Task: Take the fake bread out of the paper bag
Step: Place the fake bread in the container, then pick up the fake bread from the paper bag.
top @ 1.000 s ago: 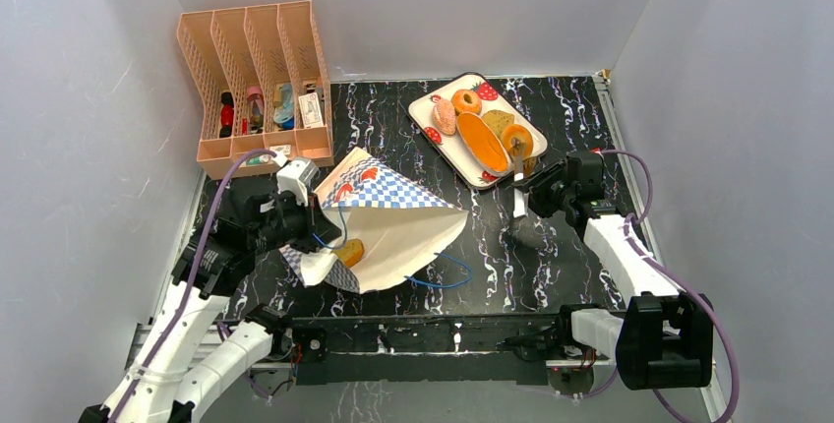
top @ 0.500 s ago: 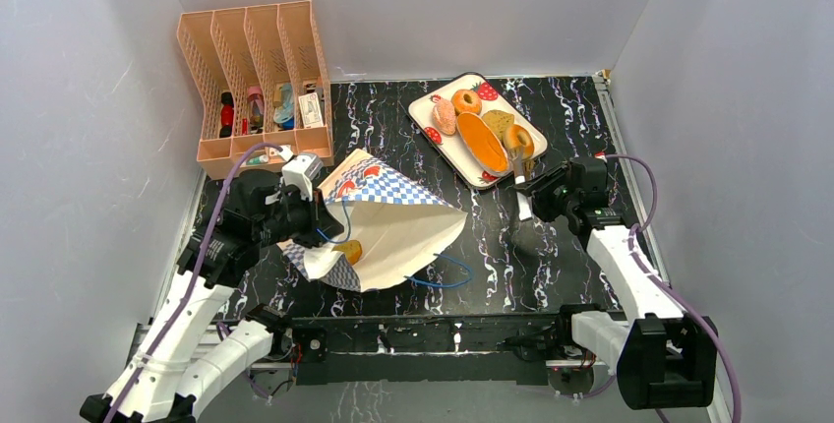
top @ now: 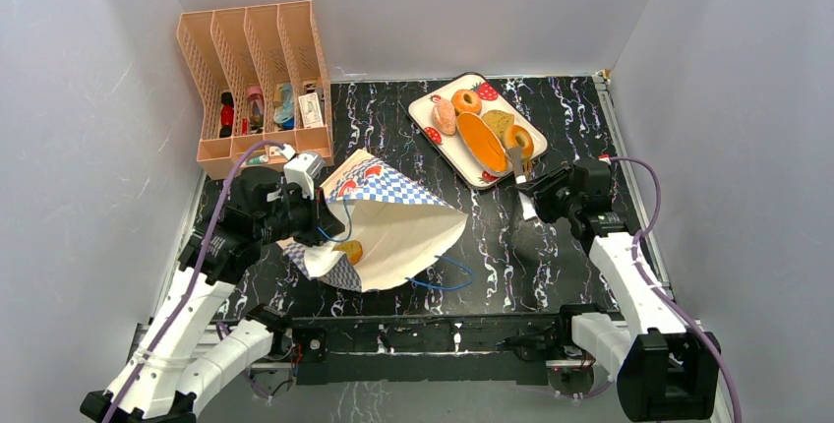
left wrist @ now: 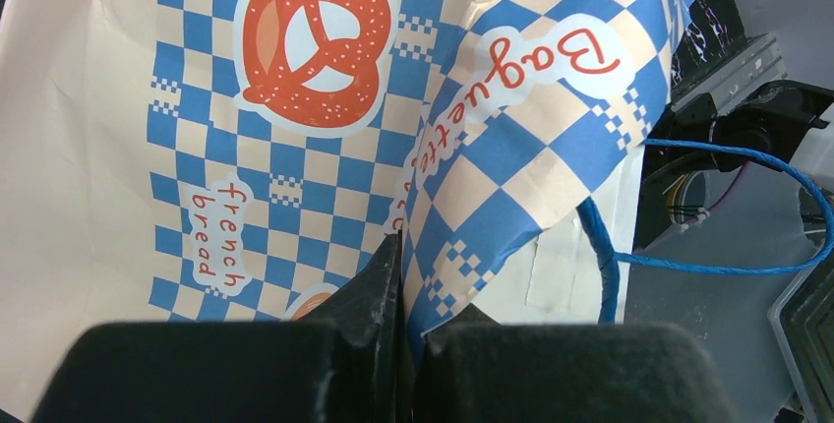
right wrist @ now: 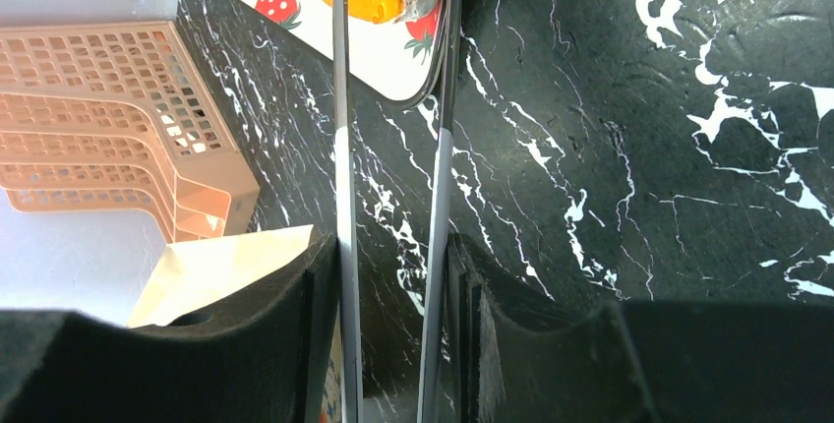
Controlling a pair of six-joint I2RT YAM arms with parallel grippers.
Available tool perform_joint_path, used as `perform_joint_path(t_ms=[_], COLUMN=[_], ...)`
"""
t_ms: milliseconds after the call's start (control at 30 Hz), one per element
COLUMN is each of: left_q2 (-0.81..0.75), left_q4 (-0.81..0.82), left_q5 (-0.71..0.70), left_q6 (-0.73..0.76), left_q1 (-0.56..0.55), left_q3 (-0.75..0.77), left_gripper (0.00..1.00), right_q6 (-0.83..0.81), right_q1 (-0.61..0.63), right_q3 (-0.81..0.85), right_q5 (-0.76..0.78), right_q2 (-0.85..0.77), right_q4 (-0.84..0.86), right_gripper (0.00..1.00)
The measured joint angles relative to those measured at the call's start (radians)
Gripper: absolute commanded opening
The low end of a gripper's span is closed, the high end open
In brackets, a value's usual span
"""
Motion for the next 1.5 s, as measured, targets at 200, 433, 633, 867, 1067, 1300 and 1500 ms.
perform_joint_path(t_ms=[200,433,633,867,1067,1300,1500], left_q2=[0.002,0.029,0.047,0.095,0.168,0.329,0.386], left_q4=[0.001,0.014,0.046,0.101,0.177,0.266,0.290], left_q5=[0.003,0.002,-0.002,-0.017,-0.055,-0.147,-0.230], left_q6=[0.004,-0.002,-0.021,-0.050,-0.084,-0.100,-0.115], left_q1=[0.000,0.000,0.000,0.000,-0.001,-0.071,-0.119], left_q3=[0.001,0.000,-0.006,-0.019,-0.022,-0.007,0.021], left_gripper=[0.00,0.00,0.00,0.00,0.00,0.00,0.00], right_q6=[0.003,0.003,-0.008,-0.054,-0.137,-0.214,-0.251], right_q1=[0.000,0.000,0.002,0.028,0.092,0.425,0.498], right_q3=[0.002,0.014,0.057,0.183,0.373,0.541,0.510], right_q5=[0.001,-0.003,-0.007,-0.036,-0.084,-0.041,-0.092], right_q2=[-0.052,-0.138,-0.189,-0.175,-0.079,-0.016,-0.169], right_q4=[-0.042,-0.112,-0.175,-0.217,-0.248,-0.356,-0.519], right_gripper=[0.37,0.36,0.35,0.33,0.31,0.29,0.29])
